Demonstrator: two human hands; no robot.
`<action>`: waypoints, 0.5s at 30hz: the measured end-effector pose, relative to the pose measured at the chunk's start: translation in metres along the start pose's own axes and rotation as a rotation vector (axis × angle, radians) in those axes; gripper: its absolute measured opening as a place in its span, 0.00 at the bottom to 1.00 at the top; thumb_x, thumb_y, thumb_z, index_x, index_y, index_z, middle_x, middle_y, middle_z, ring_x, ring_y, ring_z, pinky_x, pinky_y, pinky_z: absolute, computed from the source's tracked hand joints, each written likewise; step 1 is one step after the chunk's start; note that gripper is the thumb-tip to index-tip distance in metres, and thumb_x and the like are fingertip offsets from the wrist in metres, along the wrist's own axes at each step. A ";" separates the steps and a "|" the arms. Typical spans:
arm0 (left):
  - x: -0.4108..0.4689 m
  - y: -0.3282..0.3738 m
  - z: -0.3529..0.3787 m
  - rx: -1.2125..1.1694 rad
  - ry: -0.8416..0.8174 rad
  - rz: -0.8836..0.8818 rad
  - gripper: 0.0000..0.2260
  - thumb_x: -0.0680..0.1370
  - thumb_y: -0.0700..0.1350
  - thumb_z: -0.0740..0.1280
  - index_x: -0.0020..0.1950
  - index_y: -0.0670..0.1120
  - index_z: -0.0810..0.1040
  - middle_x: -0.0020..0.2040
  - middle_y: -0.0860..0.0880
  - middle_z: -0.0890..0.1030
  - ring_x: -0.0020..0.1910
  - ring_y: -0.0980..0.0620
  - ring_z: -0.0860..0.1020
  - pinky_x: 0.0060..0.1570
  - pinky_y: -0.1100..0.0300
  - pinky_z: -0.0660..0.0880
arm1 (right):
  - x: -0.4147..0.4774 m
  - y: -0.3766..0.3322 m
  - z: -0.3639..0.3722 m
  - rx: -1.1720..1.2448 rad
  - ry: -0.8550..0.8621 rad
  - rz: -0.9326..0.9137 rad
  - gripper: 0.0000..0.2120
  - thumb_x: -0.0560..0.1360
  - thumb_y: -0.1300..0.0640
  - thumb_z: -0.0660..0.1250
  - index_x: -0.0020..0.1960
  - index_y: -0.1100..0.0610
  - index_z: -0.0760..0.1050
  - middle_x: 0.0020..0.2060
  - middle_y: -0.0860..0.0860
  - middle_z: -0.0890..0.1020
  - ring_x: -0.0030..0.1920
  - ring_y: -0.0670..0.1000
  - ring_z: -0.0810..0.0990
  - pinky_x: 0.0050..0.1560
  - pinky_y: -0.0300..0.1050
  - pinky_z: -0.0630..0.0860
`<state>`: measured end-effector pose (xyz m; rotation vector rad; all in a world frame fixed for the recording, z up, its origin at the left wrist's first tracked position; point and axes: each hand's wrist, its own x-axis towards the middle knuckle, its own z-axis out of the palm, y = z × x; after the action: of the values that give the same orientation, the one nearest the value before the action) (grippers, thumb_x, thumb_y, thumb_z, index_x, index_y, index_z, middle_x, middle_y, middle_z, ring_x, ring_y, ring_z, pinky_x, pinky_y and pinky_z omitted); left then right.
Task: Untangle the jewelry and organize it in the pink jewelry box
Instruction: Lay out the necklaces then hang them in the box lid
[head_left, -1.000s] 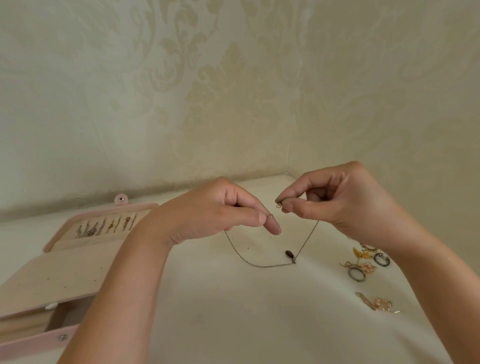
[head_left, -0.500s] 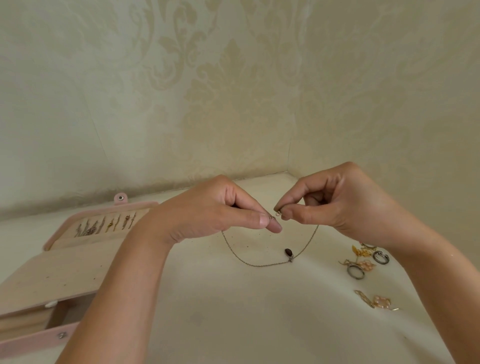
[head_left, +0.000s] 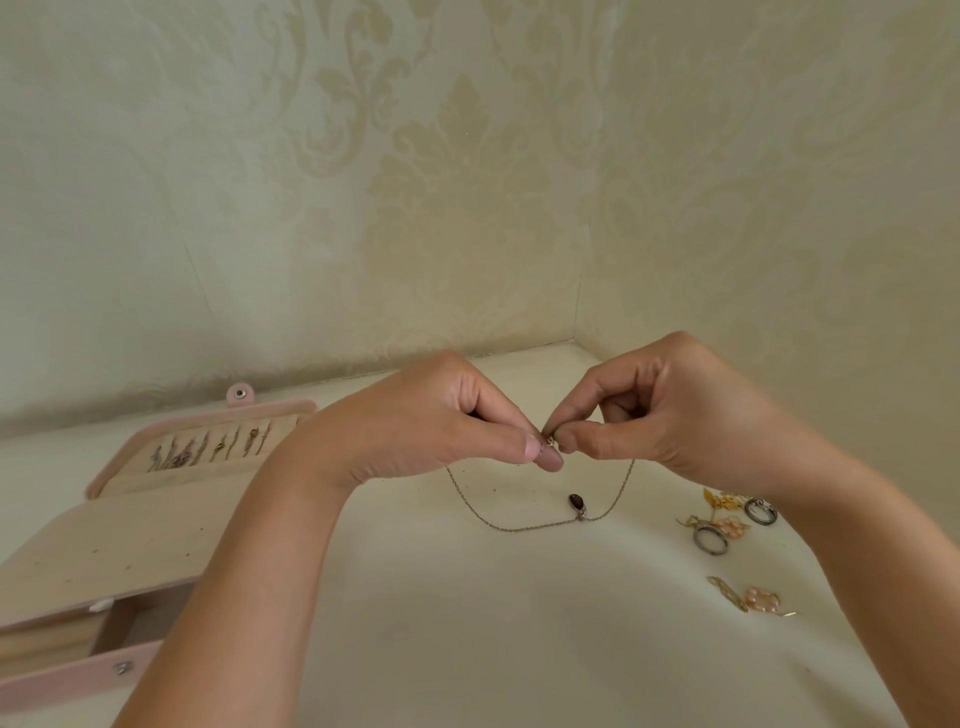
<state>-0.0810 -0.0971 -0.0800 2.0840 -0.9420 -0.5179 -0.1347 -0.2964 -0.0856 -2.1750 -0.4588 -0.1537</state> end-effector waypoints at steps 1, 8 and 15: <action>0.001 -0.001 0.000 0.006 0.001 -0.003 0.04 0.72 0.48 0.72 0.44 0.57 0.85 0.44 0.61 0.84 0.53 0.69 0.77 0.59 0.65 0.67 | 0.000 0.000 0.000 -0.004 -0.002 0.002 0.03 0.68 0.56 0.74 0.38 0.49 0.84 0.21 0.50 0.62 0.26 0.52 0.57 0.28 0.43 0.55; 0.001 0.001 0.001 0.025 0.043 -0.021 0.07 0.76 0.44 0.68 0.44 0.54 0.85 0.33 0.64 0.81 0.38 0.72 0.76 0.44 0.72 0.65 | 0.000 0.001 0.000 0.009 0.004 0.002 0.02 0.67 0.55 0.74 0.38 0.49 0.84 0.20 0.49 0.62 0.26 0.51 0.57 0.29 0.43 0.55; 0.002 -0.002 0.000 0.034 0.111 -0.011 0.07 0.75 0.46 0.69 0.41 0.56 0.86 0.34 0.62 0.82 0.38 0.69 0.75 0.47 0.64 0.66 | 0.001 0.000 0.002 0.014 0.050 -0.007 0.02 0.67 0.56 0.74 0.38 0.50 0.84 0.21 0.49 0.61 0.26 0.49 0.56 0.27 0.37 0.55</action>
<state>-0.0789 -0.0984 -0.0816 2.1262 -0.8812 -0.3892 -0.1336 -0.2947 -0.0866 -2.1515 -0.4376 -0.2072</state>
